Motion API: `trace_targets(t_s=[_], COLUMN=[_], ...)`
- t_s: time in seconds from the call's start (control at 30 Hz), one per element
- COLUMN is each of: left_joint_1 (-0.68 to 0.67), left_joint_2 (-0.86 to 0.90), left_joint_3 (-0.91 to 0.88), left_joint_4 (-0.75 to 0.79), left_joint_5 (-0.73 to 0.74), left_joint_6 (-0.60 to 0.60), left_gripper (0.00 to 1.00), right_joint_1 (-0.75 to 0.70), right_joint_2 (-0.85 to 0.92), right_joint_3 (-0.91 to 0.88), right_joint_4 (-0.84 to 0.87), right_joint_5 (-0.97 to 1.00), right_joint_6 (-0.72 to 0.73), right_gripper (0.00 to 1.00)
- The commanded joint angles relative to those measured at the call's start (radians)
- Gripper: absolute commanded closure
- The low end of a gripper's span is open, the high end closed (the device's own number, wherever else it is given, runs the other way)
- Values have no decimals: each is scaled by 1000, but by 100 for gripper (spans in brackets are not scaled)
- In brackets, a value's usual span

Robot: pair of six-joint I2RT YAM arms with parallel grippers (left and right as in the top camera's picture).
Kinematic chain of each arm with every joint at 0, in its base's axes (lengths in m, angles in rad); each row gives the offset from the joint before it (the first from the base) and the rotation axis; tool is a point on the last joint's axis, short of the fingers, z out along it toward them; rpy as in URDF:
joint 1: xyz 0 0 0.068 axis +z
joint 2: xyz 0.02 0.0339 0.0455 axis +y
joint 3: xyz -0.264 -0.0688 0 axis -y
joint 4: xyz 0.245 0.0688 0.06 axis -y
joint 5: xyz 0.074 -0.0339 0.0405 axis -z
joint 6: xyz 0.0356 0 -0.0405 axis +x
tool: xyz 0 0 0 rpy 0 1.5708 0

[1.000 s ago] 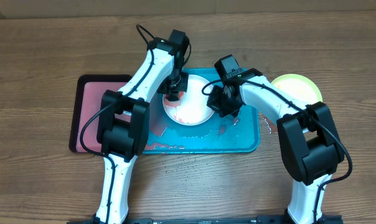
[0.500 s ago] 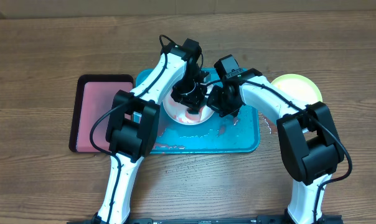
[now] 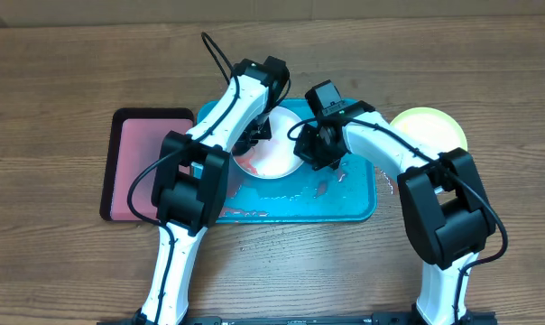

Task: Clean dirty plates on tray and stack at the side
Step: 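Scrub the white plate with the sponge while the right gripper holds it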

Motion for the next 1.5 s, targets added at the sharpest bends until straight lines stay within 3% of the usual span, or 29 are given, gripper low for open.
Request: trace_targets(t_s=[0.0,0.07,0.17,0.33,0.43,0.57,0.67,0.73,0.83,0.97,1.0,1.13,1.3,1.37,1.47], left_joint_1=[36,39,42,42,26,-5,-21,-21,-8,27,51,105,144,149,149], left_joint_2=[48,48,48,48,48,48,48,48,48,48,48,48,48,48,48], left_joint_3=[-18,-18,-18,-18,-18,-18,-18,-18,-18,-18,-18,-18,-18,-18,-18], left_joint_4=[56,121,186,192,150,89,88,119,180,182,140,23,-77,-85,-87], left_joint_5=[-70,142,447,705,797,790,708,632,461,94,-52,-179,-126,15,362], left_joint_6=[105,323,529,714,827,891,846,751,548,215,84,-60,-3,185,515], left_gripper=[96,96,96,96,96,96,96,96,96,96,96,96,96,96,96], right_joint_1=[-19,-19,-19,-25,-28,-24,-24,-24,-24,-24,-24,-24,-26,-28,-35], right_joint_2=[29,29,29,29,29,29,29,29,29,29,29,29,29,29,29], right_joint_3=[-15,-17,-60,-137,-138,-138,-138,-138,-138,-138,-138,-138,-138,-138,-138], right_joint_4=[-31,-27,19,130,142,145,145,145,145,141,142,148,163,171,200], right_joint_5=[35,-35,-215,-431,-437,-438,-438,-438,-437,-428,-425,-387,-372,-361,-357], right_joint_6=[-52,-108,-199,-304,-307,-315,-315,-315,-315,-314,-314,-275,-250,-238,-217], right_gripper=[96,96,96,96,96,96,96,96,96,96,96,96,96,96,96])
